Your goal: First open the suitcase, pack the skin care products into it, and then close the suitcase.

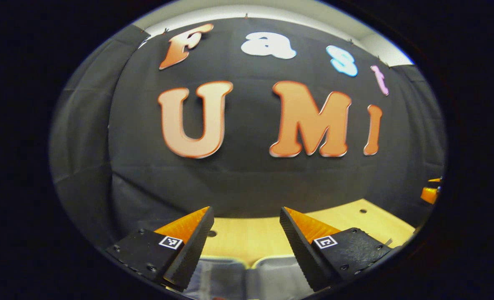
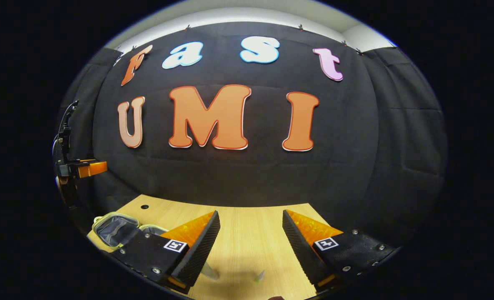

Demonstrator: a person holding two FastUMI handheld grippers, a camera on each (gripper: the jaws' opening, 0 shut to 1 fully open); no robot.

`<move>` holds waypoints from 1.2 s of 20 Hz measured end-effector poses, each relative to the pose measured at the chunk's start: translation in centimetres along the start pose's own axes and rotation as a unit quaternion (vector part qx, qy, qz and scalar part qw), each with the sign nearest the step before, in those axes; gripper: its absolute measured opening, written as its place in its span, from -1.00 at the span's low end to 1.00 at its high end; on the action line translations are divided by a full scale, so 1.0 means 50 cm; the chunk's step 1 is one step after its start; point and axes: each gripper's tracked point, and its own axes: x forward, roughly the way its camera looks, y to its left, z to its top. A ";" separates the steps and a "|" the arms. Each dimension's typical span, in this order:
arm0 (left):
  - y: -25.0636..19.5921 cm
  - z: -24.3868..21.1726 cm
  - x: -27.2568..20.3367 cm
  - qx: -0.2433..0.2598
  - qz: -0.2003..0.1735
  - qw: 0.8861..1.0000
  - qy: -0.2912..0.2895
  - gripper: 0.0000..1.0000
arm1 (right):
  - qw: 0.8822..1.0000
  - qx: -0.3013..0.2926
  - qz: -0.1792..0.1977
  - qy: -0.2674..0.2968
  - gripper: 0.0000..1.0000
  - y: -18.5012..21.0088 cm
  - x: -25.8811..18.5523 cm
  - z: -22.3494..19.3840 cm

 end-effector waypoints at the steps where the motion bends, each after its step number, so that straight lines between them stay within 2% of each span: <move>1: -0.051 0.025 0.002 -0.004 -0.006 1.000 -0.012 0.96 | 1.000 0.001 0.001 -0.003 0.92 -0.018 -0.006 0.004; 5: -0.243 0.057 0.022 -0.042 -0.058 0.997 -0.025 0.96 | 1.000 -0.014 0.002 -0.015 0.91 -0.089 -0.029 0.016; 7: -0.294 0.047 0.027 -0.045 -0.062 0.997 -0.020 0.96 | 1.000 -0.019 0.002 -0.018 0.90 -0.120 -0.039 0.017; 11: -0.353 0.047 0.008 -0.056 -0.066 0.996 -0.018 0.99 | 1.000 -0.010 0.005 -0.021 0.91 -0.154 -0.052 0.023; 13: -0.372 0.064 0.000 -0.043 -0.066 0.997 -0.026 0.94 | 1.000 -0.007 0.004 -0.023 0.91 -0.162 -0.053 0.026; 14: -0.377 0.073 -0.002 -0.035 -0.063 0.997 -0.029 0.94 | 1.000 -0.006 0.004 -0.026 1.00 -0.164 -0.054 0.028; 15: -0.381 0.077 -0.001 -0.030 -0.063 0.997 -0.031 0.94 | 1.000 -0.005 0.005 -0.027 0.91 -0.165 -0.055 0.028; 16: -0.390 0.081 -0.002 -0.028 -0.066 0.997 -0.032 0.94 | 1.000 -0.004 0.005 -0.027 1.00 -0.165 -0.056 0.029; 17: -0.398 0.082 -0.001 -0.027 -0.069 0.997 -0.032 0.94 | 1.000 -0.004 0.005 -0.028 1.00 -0.167 -0.057 0.031; 18: -0.407 0.085 -0.003 -0.026 -0.073 0.996 -0.032 0.94 | 1.000 -0.005 0.004 -0.030 0.91 -0.167 -0.057 0.033; 19: -0.413 0.085 -0.004 -0.023 -0.076 0.996 -0.033 0.94 | 0.999 -0.006 0.004 -0.031 0.91 -0.168 -0.058 0.034; 20: -0.416 0.089 -0.005 -0.020 -0.076 0.996 -0.034 0.94 | 0.999 -0.006 0.003 -0.032 1.00 -0.169 -0.059 0.036; 24: -0.429 0.096 -0.005 -0.019 -0.078 0.996 -0.038 0.94 | 0.999 -0.007 -0.003 -0.035 1.00 -0.181 -0.064 0.039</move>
